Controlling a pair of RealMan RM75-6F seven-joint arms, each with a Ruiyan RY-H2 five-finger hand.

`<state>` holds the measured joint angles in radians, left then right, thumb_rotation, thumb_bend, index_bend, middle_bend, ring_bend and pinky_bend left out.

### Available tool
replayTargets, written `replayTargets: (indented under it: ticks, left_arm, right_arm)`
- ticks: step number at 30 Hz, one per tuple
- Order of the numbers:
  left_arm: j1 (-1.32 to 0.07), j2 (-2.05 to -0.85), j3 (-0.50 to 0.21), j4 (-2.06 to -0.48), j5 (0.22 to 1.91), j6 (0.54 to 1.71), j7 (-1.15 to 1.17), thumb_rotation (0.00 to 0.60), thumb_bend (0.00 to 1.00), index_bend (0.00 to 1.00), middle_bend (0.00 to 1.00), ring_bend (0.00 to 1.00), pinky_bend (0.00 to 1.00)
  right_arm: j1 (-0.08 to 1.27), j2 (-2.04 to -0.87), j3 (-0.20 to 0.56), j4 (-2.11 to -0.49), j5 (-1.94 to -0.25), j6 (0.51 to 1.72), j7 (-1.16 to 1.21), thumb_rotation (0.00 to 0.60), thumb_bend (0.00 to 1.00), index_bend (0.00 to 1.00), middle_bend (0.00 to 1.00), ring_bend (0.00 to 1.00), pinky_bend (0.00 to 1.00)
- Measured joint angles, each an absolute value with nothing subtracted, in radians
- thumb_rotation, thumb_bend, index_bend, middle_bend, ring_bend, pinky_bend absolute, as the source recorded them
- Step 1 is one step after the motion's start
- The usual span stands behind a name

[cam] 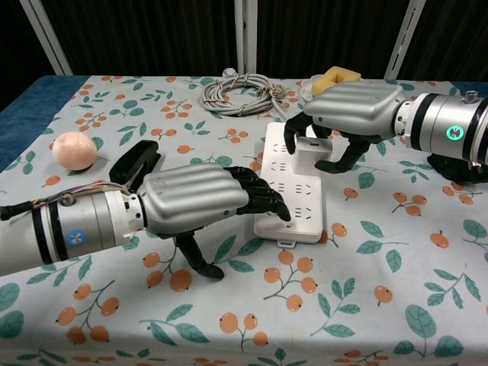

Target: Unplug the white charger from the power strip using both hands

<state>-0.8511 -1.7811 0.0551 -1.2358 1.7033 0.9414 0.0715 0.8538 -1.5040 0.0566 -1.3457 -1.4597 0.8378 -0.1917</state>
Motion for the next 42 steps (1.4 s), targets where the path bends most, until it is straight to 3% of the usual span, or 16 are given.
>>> replayTargets:
  ticks: [22, 33, 38, 41, 42]
  left_arm:
    - [-0.869, -1.789, 0.051, -1.218, 1.683, 0.921, 0.056, 0.6, 0.11, 0.18, 0.16, 0.12, 0.12]
    - [-0.869, -1.757, 0.038, -1.266, 1.7, 0.976, 0.059, 0.6, 0.11, 0.18, 0.16, 0.12, 0.12]
    - [-0.859, -1.707, 0.021, -1.325, 1.704, 1.026, 0.073, 0.6, 0.11, 0.18, 0.16, 0.12, 0.12]
    - [-0.845, -1.665, 0.005, -1.364, 1.697, 1.058, 0.088, 0.6, 0.11, 0.18, 0.16, 0.12, 0.12]
    - [-0.839, -1.651, 0.0, -1.374, 1.692, 1.069, 0.093, 0.6, 0.11, 0.18, 0.16, 0.12, 0.12]
  right_arm:
    - [0.796, -1.503, 0.025, -1.299, -1.526, 0.933, -0.076, 0.6, 0.45, 0.94, 0.68, 0.48, 0.42]
    - [0.775, -1.443, 0.072, -1.335, -1.507, 0.994, -0.007, 0.6, 0.45, 0.92, 0.67, 0.48, 0.42]
    - [0.773, -1.395, 0.091, -1.366, -1.402, 0.914, -0.007, 0.6, 0.44, 0.84, 0.64, 0.46, 0.4]
    - [0.777, -1.382, 0.098, -1.37, -1.322, 0.833, -0.009, 0.6, 0.43, 0.67, 0.56, 0.37, 0.35]
    - [0.78, -1.38, 0.1, -1.37, -1.296, 0.808, -0.011, 0.6, 0.42, 0.56, 0.51, 0.32, 0.32]
